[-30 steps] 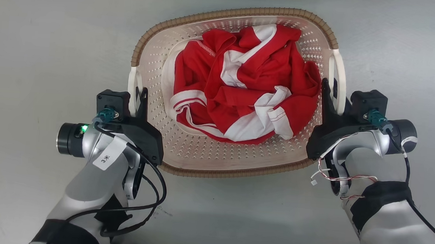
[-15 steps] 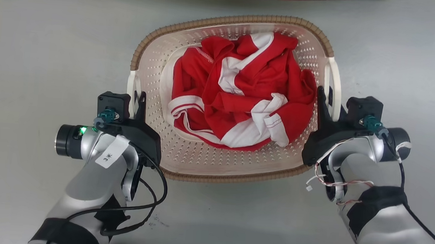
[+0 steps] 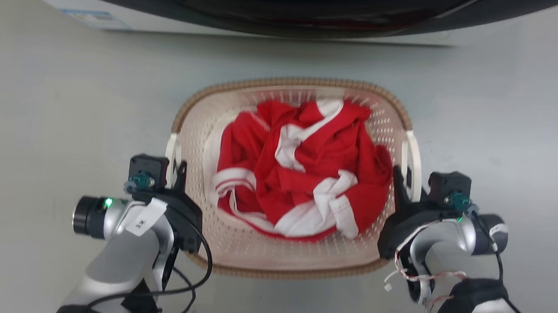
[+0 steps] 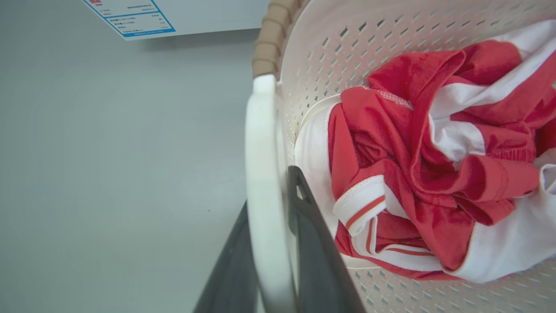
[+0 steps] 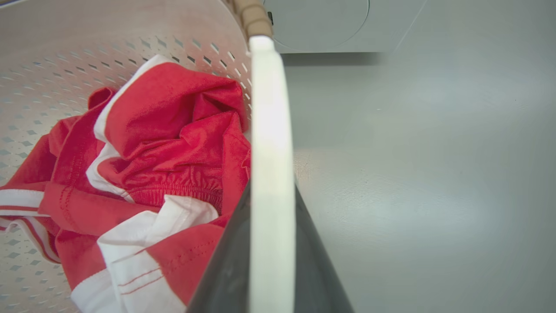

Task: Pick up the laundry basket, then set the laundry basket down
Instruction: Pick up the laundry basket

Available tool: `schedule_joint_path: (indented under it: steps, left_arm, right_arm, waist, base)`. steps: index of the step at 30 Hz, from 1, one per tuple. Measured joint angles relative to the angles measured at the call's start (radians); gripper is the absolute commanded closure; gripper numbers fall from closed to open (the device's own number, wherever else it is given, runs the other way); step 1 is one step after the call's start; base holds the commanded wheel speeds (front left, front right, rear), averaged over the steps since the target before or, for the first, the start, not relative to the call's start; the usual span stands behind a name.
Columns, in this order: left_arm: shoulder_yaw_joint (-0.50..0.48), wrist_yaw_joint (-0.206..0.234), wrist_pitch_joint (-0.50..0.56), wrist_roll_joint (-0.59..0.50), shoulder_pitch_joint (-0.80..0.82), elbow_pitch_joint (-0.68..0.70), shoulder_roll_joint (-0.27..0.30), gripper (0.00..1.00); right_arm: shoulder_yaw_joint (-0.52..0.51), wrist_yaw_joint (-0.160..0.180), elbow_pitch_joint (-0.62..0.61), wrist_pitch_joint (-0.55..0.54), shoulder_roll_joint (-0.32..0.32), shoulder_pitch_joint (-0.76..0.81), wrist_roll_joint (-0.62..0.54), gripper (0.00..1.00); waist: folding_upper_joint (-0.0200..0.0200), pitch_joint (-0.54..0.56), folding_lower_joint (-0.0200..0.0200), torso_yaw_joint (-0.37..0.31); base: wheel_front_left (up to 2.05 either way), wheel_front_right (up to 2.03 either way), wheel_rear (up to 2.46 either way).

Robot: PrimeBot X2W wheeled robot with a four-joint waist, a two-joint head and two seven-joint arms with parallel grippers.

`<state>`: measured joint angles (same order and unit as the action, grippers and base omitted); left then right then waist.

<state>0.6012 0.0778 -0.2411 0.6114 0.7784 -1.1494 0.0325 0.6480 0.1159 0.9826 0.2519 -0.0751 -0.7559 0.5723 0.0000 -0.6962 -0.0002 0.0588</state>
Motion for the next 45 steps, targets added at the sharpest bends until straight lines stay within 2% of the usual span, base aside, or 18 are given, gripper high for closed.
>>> schedule_joint_path:
  steps: [16,28,45]
  left_arm:
    - [0.060,-0.052,0.112,0.049,-0.137,-0.049,0.000,1.00]
    - [0.098,-0.069,0.180,0.082,-0.255,-0.060,0.006,1.00]
    - [0.153,-0.078,0.233,0.127,-0.442,-0.062,0.013,1.00]
  right_arm:
    - [0.132,0.009,0.027,-0.121,0.006,0.151,0.137,1.00]
    - [0.226,0.016,0.018,-0.207,0.005,0.246,0.231,1.00]
    - [0.316,0.017,0.005,-0.253,0.005,0.420,0.347,1.00]
  waist:
    - [-0.0001,0.208,0.0000,-0.030]
    - [-0.0001,0.387,0.0000,-0.049]
    - [-0.0002,0.649,0.0000,-0.063]
  base:
    - [0.00,0.00,0.00]
    - [0.00,0.00,0.00]
    - [0.00,0.00,0.00]
